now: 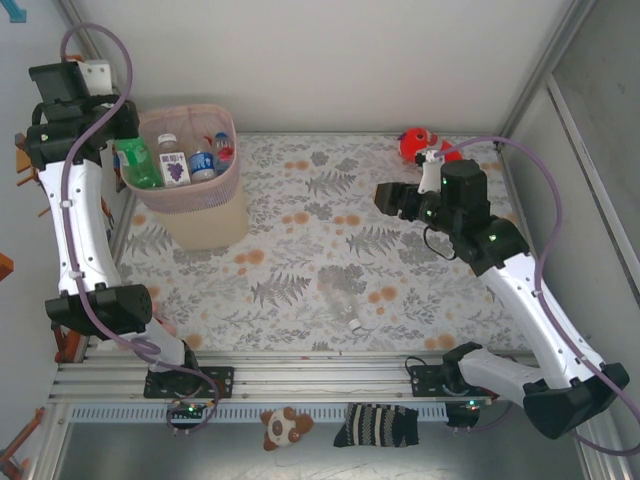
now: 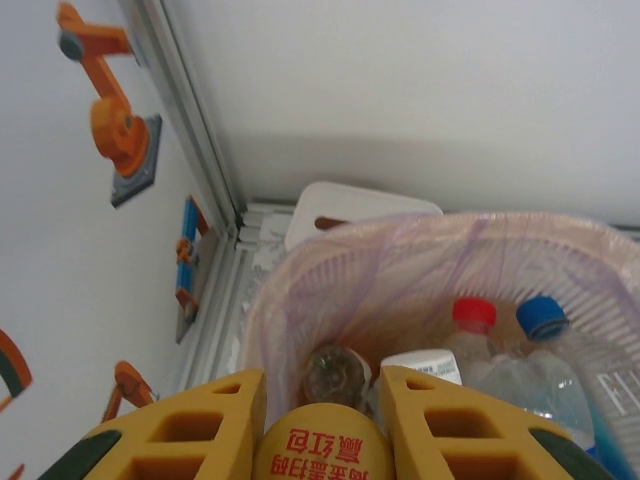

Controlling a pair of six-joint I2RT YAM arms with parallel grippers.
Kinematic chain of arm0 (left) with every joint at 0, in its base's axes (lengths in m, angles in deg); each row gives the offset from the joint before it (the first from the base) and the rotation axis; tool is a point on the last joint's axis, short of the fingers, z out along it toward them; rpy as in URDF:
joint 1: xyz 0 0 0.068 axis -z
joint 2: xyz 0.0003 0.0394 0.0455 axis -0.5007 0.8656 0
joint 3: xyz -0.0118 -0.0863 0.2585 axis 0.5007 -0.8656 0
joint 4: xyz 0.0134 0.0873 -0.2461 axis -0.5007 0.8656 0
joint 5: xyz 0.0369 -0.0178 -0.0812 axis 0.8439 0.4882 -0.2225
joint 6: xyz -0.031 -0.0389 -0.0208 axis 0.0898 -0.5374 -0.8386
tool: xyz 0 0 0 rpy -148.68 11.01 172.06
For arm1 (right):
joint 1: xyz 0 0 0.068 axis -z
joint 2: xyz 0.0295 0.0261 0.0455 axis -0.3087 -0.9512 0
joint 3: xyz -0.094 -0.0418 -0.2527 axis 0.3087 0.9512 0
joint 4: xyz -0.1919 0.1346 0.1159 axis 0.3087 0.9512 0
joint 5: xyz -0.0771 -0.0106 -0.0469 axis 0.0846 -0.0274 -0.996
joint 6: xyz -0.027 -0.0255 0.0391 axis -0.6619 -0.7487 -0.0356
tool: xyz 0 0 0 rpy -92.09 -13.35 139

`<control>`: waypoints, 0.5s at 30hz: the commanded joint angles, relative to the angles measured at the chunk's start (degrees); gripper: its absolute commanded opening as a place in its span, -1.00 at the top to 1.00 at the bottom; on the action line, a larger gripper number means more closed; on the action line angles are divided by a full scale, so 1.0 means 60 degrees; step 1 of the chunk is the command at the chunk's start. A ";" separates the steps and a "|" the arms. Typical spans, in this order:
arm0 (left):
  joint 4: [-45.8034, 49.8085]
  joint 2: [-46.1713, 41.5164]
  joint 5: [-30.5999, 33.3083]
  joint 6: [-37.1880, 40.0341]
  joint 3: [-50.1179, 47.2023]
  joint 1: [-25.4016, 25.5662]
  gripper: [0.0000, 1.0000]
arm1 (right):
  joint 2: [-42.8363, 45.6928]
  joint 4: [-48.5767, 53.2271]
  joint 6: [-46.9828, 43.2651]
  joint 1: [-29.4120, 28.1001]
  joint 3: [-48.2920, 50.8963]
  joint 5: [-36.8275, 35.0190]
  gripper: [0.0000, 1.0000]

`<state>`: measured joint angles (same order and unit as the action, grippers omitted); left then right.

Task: Put the plastic bottles in the bin

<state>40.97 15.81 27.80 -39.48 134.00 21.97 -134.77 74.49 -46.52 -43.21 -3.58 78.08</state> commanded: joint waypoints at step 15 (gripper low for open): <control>0.0089 0.1137 -0.0325 -0.0075 -0.1191 -0.0226 0.99 | 0.0067 -0.0332 -0.0265 -0.0006 0.0062 -0.0361 -0.37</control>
<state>37.10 19.68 25.48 -40.17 128.30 21.54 -135.03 73.83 -46.73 -43.21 -3.49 77.20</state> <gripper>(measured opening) 0.290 0.685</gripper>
